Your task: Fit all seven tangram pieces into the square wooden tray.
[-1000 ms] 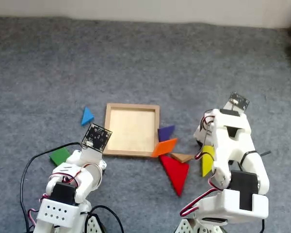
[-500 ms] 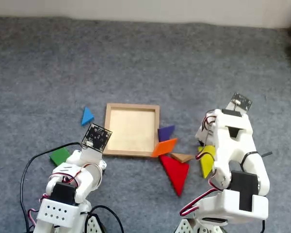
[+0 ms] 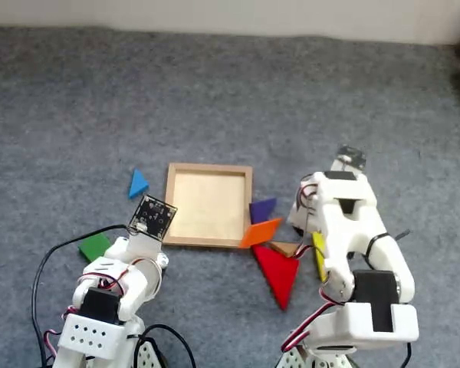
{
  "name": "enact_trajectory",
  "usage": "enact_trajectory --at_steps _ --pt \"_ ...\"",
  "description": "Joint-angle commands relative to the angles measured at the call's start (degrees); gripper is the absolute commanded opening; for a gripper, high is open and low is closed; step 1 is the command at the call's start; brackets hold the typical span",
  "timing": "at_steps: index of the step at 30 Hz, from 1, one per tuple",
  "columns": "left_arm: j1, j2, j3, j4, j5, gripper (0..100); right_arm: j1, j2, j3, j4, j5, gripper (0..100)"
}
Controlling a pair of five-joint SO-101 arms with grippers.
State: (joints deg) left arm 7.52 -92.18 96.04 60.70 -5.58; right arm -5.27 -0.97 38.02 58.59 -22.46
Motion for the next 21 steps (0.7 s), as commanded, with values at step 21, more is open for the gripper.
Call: enact_trajectory --at_steps 21 --pt "-0.2 -0.5 1.6 0.0 -0.4 1 6.3 -0.7 -0.5 0.7 -0.2 38.6"
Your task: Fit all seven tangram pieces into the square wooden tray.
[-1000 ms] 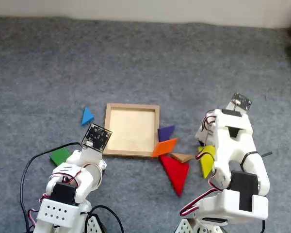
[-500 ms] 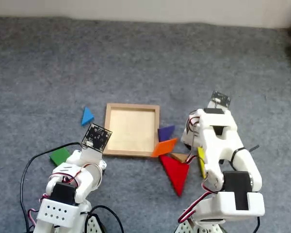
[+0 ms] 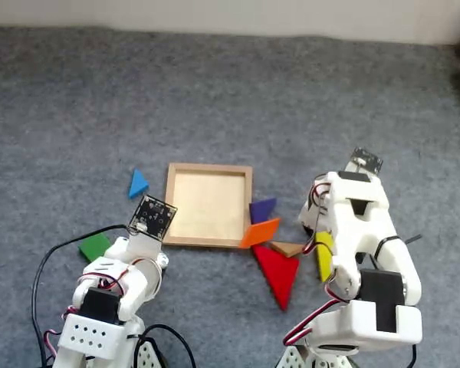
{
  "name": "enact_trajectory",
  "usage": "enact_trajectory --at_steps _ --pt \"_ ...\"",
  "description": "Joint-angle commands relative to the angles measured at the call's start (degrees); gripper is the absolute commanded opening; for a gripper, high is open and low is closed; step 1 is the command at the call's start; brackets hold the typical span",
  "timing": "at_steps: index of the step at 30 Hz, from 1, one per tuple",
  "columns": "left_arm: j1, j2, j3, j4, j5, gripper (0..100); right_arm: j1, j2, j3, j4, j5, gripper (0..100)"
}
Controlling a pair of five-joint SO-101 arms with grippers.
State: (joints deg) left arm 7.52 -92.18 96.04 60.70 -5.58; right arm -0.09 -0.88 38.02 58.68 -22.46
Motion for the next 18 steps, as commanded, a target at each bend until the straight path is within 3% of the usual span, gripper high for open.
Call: enact_trajectory --at_steps 1,9,18 --pt "-0.2 -0.5 1.6 0.0 -0.4 1 1.1 -0.7 -0.4 0.7 -0.2 38.5" --pt "-0.2 -0.5 1.6 0.0 -0.4 1 0.8 -1.1 0.2 0.5 1.8 19.7" --pt "-0.2 -0.5 1.6 0.0 -0.4 1 0.3 -2.8 0.2 0.7 4.0 18.3"
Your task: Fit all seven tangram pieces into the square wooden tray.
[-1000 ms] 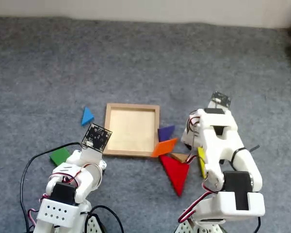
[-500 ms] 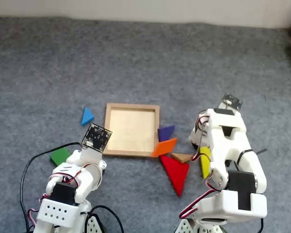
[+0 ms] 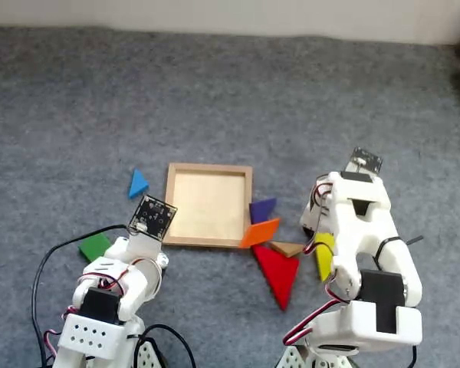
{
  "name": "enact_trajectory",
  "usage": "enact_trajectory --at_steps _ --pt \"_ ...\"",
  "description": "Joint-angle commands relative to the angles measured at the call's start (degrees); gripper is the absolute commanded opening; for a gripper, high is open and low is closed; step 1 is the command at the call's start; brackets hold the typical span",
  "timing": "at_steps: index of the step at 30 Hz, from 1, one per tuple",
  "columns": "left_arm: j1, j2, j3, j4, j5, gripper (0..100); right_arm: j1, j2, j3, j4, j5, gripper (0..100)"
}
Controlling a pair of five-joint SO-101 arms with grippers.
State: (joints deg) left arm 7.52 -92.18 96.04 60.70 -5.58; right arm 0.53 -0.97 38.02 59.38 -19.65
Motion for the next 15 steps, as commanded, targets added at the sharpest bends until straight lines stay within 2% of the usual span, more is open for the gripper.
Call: enact_trajectory --at_steps 1,9,15 --pt "-0.2 -0.5 1.6 0.0 -0.4 1 -1.0 -4.0 0.2 0.0 1.2 18.3" --pt "-0.2 -0.5 1.6 0.0 -0.4 1 -8.8 -17.5 0.0 1.6 3.9 18.3" --pt "-0.2 -0.5 1.6 0.0 -0.4 1 -16.3 -17.1 -7.2 5.0 3.9 18.3"
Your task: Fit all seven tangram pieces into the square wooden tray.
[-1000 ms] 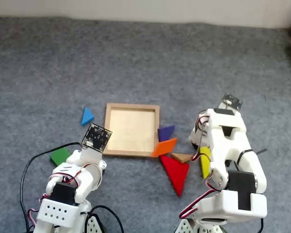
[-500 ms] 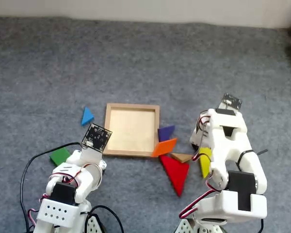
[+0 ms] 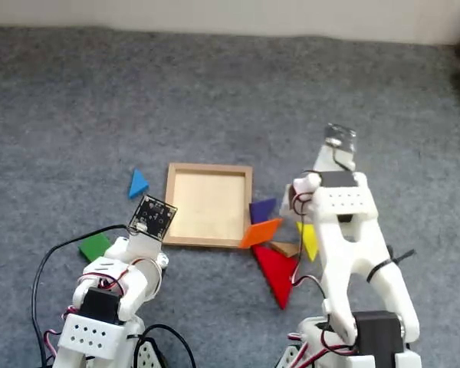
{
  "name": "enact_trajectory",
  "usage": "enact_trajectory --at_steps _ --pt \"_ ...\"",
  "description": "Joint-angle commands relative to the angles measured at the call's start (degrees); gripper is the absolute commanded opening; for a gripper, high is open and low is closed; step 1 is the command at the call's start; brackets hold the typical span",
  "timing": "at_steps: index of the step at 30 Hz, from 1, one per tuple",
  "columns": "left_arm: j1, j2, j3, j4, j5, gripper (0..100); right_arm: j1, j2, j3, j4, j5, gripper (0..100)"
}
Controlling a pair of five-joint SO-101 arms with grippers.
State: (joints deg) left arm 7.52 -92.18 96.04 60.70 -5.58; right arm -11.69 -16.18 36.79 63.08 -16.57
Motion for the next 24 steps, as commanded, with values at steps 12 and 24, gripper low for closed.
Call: enact_trajectory --at_steps 12,24 --pt "-0.2 -0.5 1.6 0.0 -0.4 1 -19.9 14.3 -25.7 1.3 0.8 18.3" --pt "-0.2 -0.5 1.6 0.0 -0.4 1 -26.3 27.5 -35.0 0.9 0.4 18.3"
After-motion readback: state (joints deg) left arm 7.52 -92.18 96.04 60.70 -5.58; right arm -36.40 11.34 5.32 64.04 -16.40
